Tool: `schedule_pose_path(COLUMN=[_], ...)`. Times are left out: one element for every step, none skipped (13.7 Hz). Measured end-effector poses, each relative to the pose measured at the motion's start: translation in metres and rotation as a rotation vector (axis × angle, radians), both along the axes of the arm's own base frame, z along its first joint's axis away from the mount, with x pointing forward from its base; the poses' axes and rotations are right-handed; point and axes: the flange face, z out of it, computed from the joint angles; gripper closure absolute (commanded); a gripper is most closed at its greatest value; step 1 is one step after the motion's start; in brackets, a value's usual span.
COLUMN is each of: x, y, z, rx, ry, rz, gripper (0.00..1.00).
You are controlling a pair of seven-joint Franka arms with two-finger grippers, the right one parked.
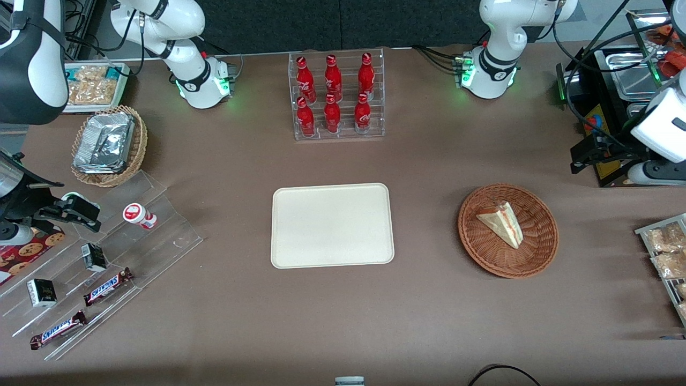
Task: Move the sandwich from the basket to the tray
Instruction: 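Move the left gripper over the wicker basket holding the sandwich, then lower the open left gripper onto the sandwich and close on it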
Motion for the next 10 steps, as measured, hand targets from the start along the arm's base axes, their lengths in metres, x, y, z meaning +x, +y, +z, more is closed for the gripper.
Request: schedule_pose_path(x=[0.000,0.000,0.001,0.001,0.003,0.008,0.015,0.023,0.030,0.036], y=[0.002,0.003,0.003,0.003,0.003,0.003,0.002,0.001,-0.001,-0.004], z=[-0.001,-0.002,-0.004,-0.009,-0.021,-0.038,-0.061,-0.089,-0.119,-0.151], rx=[0.000,0.000,0.001,0.001,0.003,0.008,0.013,0.019,0.026,0.033], ry=[0.002,0.005,0.010,0.020,0.041,0.066,0.085,0.099,0.110,0.121], rz=[0.004,0.005,0.006,0.020,0.069,0.156,0.258,0.366,0.463,0.546], gripper=[0.00,0.00,0.00,0.00,0.00,0.00,0.00,0.00,0.00,0.00])
